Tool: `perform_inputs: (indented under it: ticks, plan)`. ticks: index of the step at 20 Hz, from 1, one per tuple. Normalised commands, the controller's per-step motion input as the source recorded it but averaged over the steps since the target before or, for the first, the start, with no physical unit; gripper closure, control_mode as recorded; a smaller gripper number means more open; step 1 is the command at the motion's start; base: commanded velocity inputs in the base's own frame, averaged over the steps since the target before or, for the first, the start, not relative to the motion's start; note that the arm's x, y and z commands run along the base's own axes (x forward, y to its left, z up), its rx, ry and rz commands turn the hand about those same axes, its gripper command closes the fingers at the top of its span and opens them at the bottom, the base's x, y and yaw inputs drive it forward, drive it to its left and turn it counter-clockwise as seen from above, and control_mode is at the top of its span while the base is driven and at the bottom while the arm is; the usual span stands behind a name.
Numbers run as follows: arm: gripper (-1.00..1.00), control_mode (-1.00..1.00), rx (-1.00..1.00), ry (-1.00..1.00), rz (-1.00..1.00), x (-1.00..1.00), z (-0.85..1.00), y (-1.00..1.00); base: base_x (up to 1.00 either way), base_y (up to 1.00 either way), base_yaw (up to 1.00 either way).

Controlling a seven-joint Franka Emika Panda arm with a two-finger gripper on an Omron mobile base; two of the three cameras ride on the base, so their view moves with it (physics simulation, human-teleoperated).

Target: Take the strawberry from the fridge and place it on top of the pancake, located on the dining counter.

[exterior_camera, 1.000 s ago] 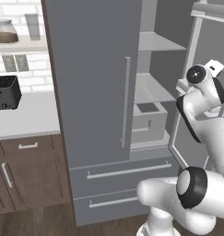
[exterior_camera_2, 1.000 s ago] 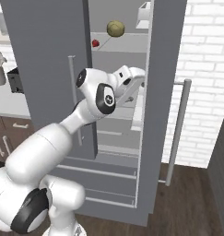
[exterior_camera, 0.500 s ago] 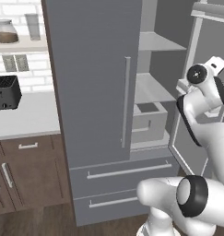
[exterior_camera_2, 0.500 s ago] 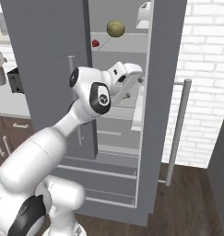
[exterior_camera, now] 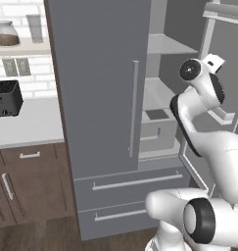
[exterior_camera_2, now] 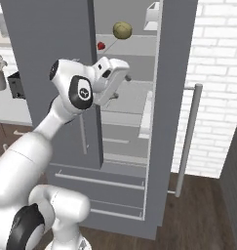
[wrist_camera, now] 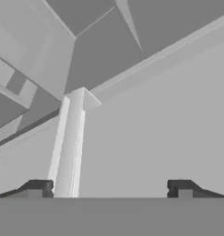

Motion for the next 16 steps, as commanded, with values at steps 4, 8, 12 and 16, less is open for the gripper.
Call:
perform_inputs:
  ticks: [4,8,12,16]
  plan:
    - [-1.00,-1.00,0.11,-0.01,0.00,-0.10,-0.51,0.79,0.00,0.00,0.00]
    - [-1.00,-1.00,0.21,-0.05,0.00,-0.11,-0.54,0.84,0.00,0.00,0.00]
    - [-1.00,-1.00,0.28,0.00,0.00,0.00,-0.15,0.89,0.00,0.00,0.00]
    - [-1.00,-1.00,0.28,-0.01,0.00,0.00,-0.05,0.82,0.00,0.00,0.00]
